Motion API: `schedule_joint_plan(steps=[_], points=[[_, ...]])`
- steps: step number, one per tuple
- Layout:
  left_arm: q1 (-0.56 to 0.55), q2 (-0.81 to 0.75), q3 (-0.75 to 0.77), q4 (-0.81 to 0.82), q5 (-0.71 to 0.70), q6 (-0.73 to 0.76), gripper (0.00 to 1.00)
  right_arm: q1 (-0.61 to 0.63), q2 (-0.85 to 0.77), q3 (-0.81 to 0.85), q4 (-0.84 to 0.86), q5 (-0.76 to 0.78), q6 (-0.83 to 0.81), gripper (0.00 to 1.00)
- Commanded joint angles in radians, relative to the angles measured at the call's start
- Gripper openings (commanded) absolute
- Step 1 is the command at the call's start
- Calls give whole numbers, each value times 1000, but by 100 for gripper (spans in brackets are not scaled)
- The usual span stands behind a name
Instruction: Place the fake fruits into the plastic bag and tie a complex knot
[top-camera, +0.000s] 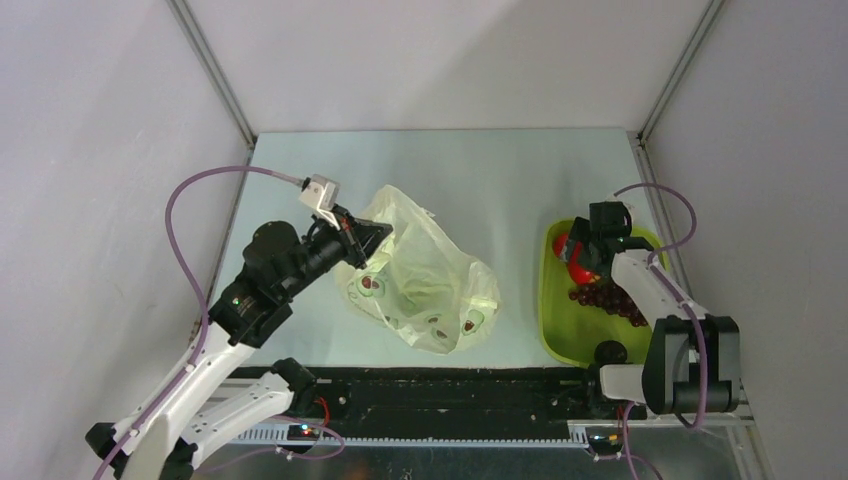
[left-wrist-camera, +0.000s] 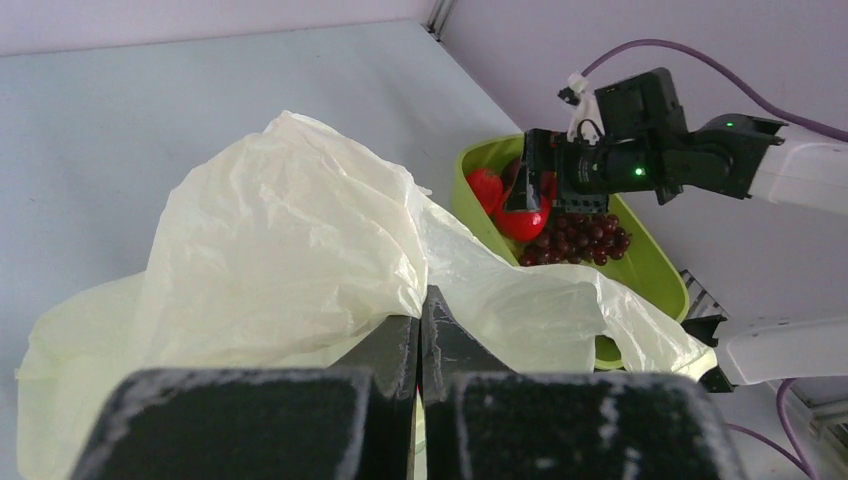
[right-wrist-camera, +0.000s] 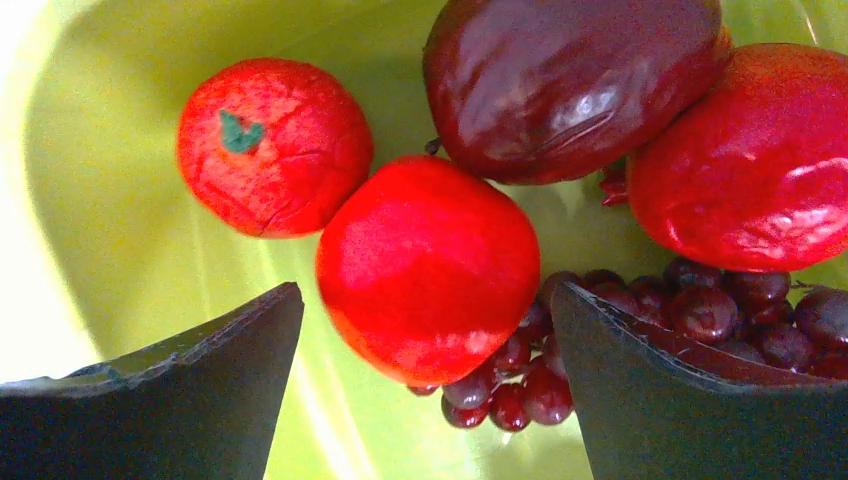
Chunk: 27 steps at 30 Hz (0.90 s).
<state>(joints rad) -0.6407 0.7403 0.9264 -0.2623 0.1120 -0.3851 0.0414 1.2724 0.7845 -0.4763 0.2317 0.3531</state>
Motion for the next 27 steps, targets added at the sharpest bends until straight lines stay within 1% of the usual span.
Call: schedule_joint_plan(steps=[1, 3, 6, 11, 13, 14, 15, 16, 19, 21, 27], points=[[14, -7, -5, 37, 22, -14, 0, -7, 60, 7, 48, 44, -51, 100], [17, -5, -6, 35, 23, -14, 0, -8, 83, 7, 56, 46, -76, 99], [23, -2, -8, 44, 35, -21, 0, -4, 103, 7, 82, 1, -99, 99], [30, 14, -10, 45, 48, -30, 0, 6, 122, 9, 106, -8, -95, 99], [30, 18, -9, 44, 55, -31, 0, 6, 128, 8, 105, 7, -89, 95], [30, 19, -9, 47, 58, -33, 0, 6, 127, 7, 102, 17, -88, 90], [30, 19, -9, 49, 64, -33, 0, 6, 125, 7, 101, 20, -85, 88], [31, 19, -10, 50, 67, -34, 0, 6, 124, 7, 99, 24, -84, 82], [31, 17, -11, 50, 69, -33, 0, 5, 104, 7, 91, 29, -81, 73], [33, 13, -11, 52, 69, -32, 0, 6, 88, 7, 79, 31, -76, 66], [37, 8, -9, 45, 43, -16, 0, 9, 7, 7, 8, 38, -34, 56]])
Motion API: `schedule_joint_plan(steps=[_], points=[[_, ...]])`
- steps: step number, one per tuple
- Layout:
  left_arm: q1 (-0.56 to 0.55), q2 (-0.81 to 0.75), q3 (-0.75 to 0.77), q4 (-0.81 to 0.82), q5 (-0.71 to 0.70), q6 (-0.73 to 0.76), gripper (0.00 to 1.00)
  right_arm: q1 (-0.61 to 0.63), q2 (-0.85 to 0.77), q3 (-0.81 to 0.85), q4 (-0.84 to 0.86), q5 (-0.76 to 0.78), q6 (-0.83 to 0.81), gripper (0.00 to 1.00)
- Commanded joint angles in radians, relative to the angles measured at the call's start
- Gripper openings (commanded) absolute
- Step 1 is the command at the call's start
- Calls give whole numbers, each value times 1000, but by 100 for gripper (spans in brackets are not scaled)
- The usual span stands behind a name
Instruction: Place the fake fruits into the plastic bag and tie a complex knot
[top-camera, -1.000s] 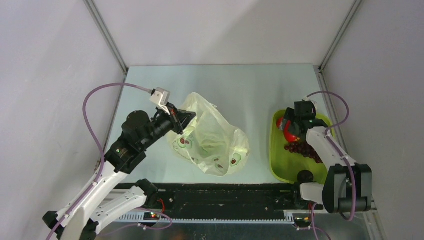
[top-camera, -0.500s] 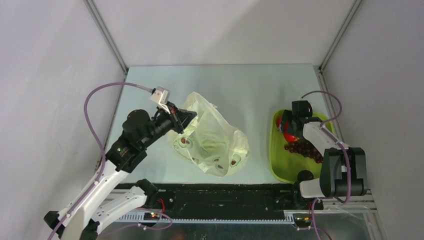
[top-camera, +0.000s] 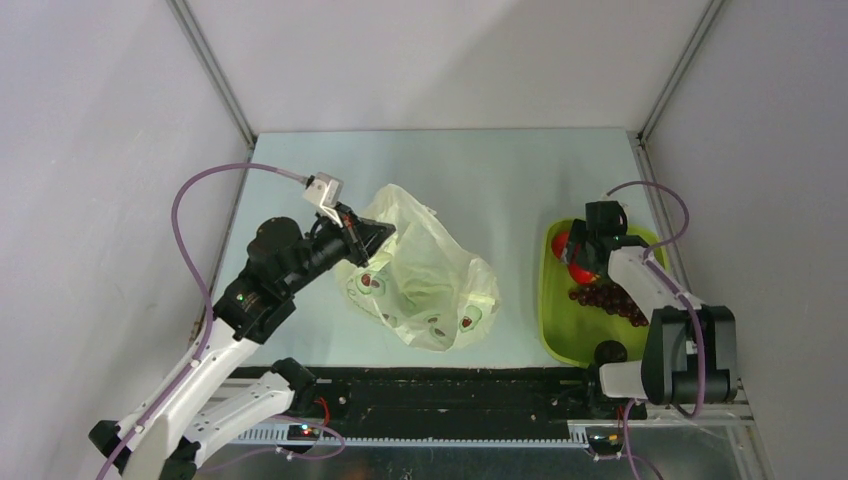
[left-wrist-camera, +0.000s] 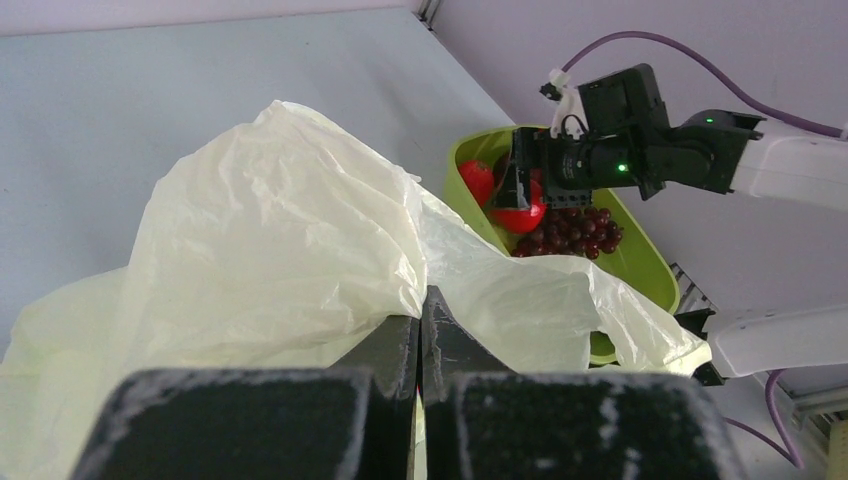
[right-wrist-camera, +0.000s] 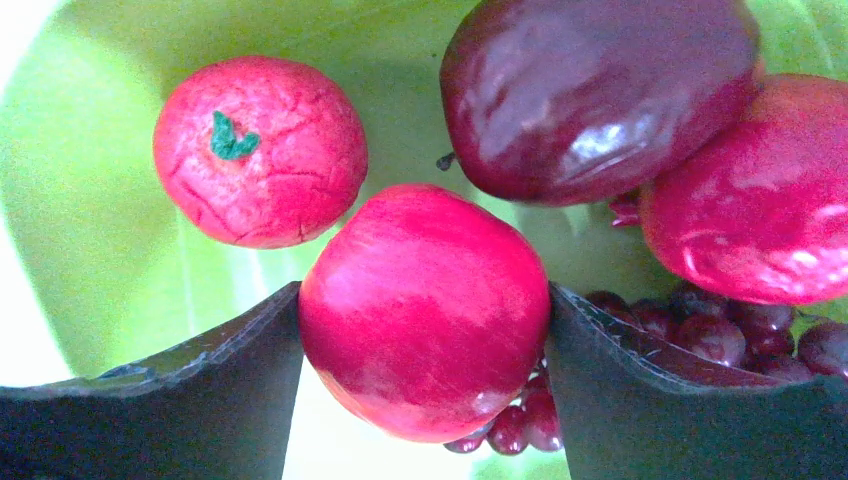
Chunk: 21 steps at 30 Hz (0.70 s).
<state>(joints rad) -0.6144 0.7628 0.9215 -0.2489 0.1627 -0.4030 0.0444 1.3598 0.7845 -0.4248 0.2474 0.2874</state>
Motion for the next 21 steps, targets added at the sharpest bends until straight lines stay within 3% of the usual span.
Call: schedule_joint_plan(steps=[1, 12, 21], points=[[12, -13, -6, 32, -10, 6, 0, 7, -111, 7, -55, 17, 36, 55], [40, 34, 1, 29, 21, 2, 0, 184, -480, 83, -209, -107, 109, 52], [77, 42, 1, 41, 82, -8, 0, 607, -574, 278, -247, 4, 245, 50]])
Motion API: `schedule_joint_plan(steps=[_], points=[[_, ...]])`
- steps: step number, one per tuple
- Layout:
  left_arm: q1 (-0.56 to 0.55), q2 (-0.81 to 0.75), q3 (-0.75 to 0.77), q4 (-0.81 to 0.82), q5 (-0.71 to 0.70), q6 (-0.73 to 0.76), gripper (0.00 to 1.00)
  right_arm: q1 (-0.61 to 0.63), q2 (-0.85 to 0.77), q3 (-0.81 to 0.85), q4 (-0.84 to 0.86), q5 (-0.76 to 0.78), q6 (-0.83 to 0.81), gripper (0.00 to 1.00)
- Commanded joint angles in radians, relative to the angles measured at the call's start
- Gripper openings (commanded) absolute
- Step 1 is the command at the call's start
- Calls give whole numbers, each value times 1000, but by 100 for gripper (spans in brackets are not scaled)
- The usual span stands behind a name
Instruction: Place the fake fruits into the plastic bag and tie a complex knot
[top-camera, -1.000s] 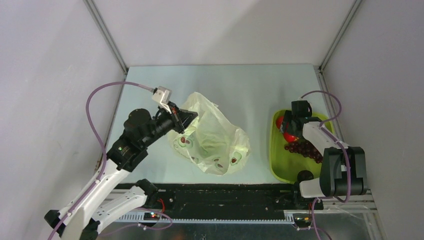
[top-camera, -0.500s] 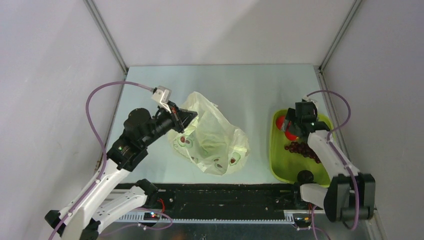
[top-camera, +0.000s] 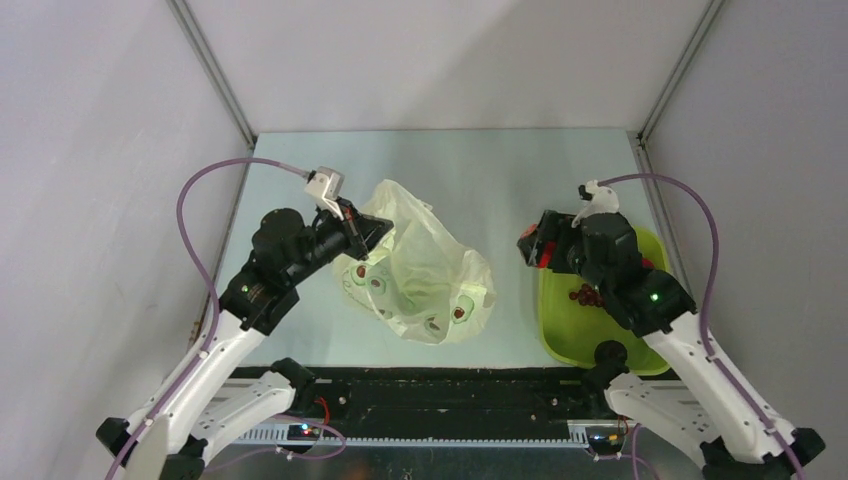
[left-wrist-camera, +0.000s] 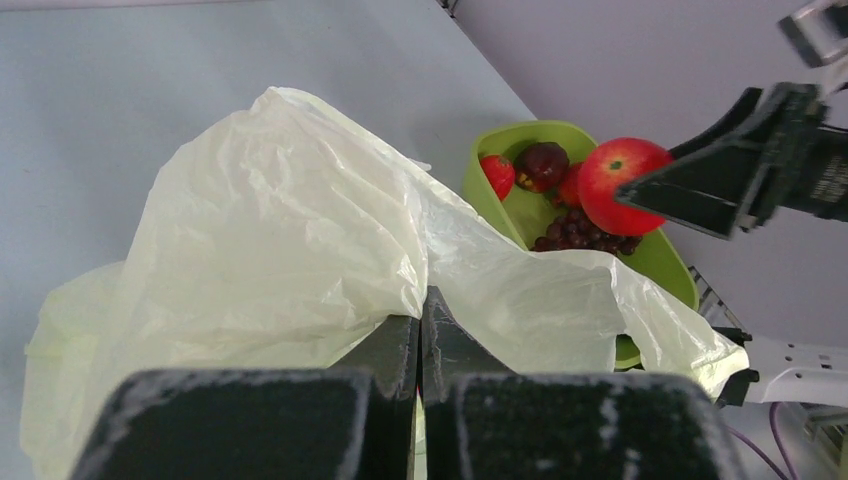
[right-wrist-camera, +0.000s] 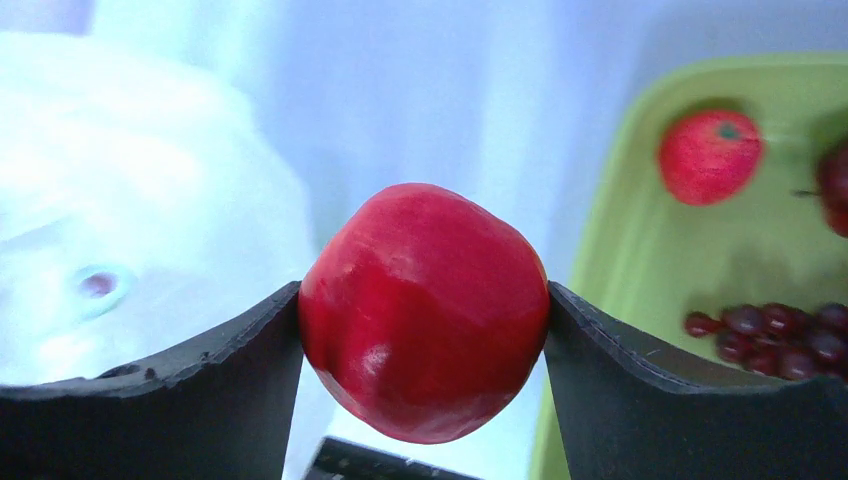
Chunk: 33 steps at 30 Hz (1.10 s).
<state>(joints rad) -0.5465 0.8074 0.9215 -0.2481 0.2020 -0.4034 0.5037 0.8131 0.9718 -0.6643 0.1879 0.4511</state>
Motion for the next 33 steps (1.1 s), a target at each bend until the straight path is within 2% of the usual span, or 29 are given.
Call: schedule_joint_plan(steps=[1, 7, 13, 18, 23, 33], points=[[10, -1, 2, 40, 45, -5, 0, 186, -27, 102, 0, 77, 94, 50], [13, 1, 12, 32, 78, 10, 0, 508, 37, 238, 69, 238, 74, 49], [13, -13, 10, 47, 113, 21, 0, 714, 182, 356, 140, 359, -37, 50], [13, -25, 6, 61, 142, 23, 0, 752, 300, 411, 183, 352, -95, 51], [13, -28, 5, 65, 149, 26, 0, 749, 461, 410, 172, 342, -56, 52], [13, -55, -12, 84, 110, 22, 0, 677, 643, 257, 251, 361, 22, 54]])
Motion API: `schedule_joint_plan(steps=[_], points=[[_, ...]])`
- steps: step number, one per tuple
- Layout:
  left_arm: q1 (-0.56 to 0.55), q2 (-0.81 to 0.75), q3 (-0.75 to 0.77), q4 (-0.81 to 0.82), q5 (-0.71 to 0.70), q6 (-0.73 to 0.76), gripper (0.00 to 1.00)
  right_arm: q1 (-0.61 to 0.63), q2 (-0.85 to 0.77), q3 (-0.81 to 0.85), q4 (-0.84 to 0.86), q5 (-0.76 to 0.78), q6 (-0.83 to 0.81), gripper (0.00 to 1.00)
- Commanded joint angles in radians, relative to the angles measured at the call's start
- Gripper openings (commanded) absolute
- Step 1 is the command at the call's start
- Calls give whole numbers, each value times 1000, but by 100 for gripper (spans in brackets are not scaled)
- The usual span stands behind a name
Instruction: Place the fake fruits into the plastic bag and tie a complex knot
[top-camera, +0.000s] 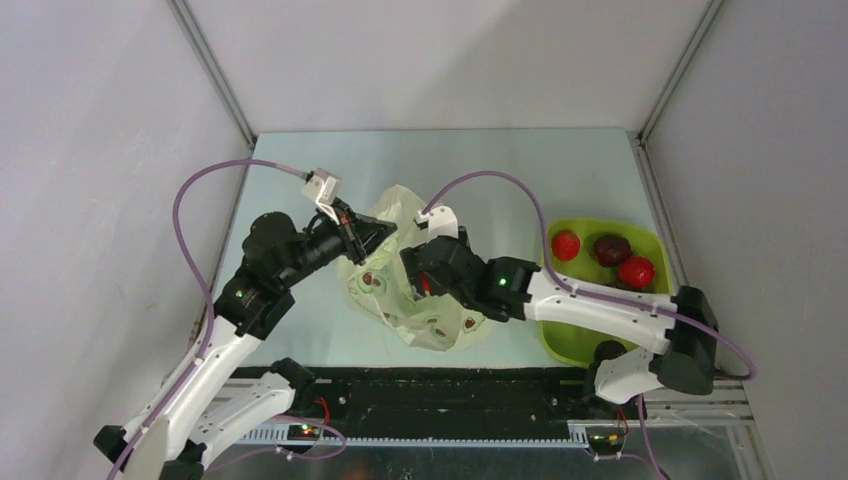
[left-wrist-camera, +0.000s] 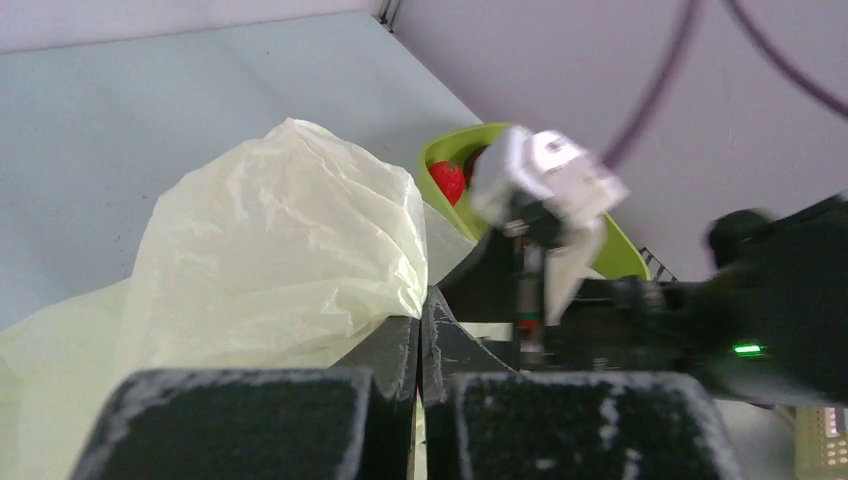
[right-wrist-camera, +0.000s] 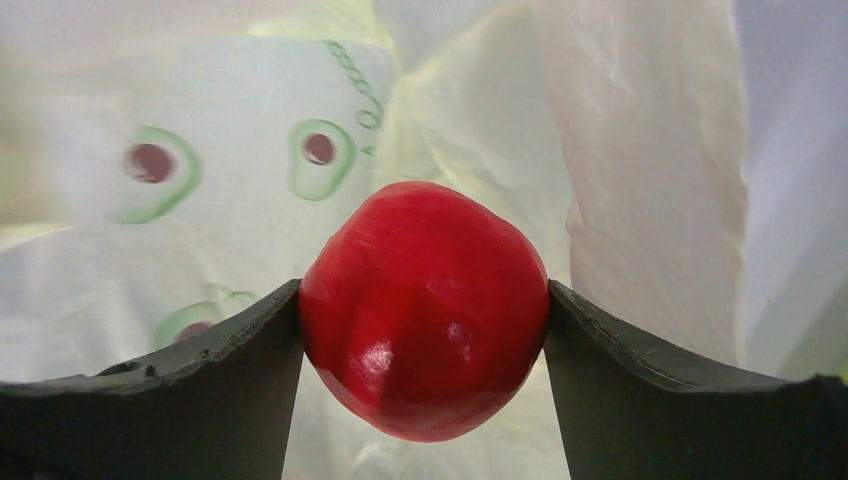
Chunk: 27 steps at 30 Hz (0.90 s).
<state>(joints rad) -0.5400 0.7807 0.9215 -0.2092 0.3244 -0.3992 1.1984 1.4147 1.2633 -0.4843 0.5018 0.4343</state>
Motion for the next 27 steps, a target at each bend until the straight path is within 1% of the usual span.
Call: schedule_joint_plan(steps=[1, 6, 10, 12, 13, 14, 15, 18, 20, 27], points=[[6, -35, -13, 47, -18, 18, 0, -23, 69, -51, 77, 57, 41, 54], [6, -41, -20, 52, -30, 21, 0, -56, 108, -116, 119, 42, 87, 56], [6, -28, -18, 51, -23, 18, 0, -71, 119, -148, 123, 40, 103, 60], [6, -25, -18, 52, -21, 16, 0, -71, 126, -149, 111, 45, 105, 65], [6, -24, -18, 53, -20, 17, 0, -70, 128, -149, 108, 46, 106, 73], [6, -23, -19, 52, -19, 16, 0, -69, 128, -149, 104, 49, 105, 77], [6, -22, -18, 53, -19, 16, 0, -68, 126, -149, 103, 47, 104, 85], [6, -23, -18, 53, -18, 17, 0, -63, 119, -150, 102, 48, 99, 97], [6, -23, -19, 53, -17, 16, 0, -60, 114, -150, 103, 46, 96, 99], [6, -23, -18, 52, -17, 15, 0, -48, 86, -149, 98, 47, 90, 99]])
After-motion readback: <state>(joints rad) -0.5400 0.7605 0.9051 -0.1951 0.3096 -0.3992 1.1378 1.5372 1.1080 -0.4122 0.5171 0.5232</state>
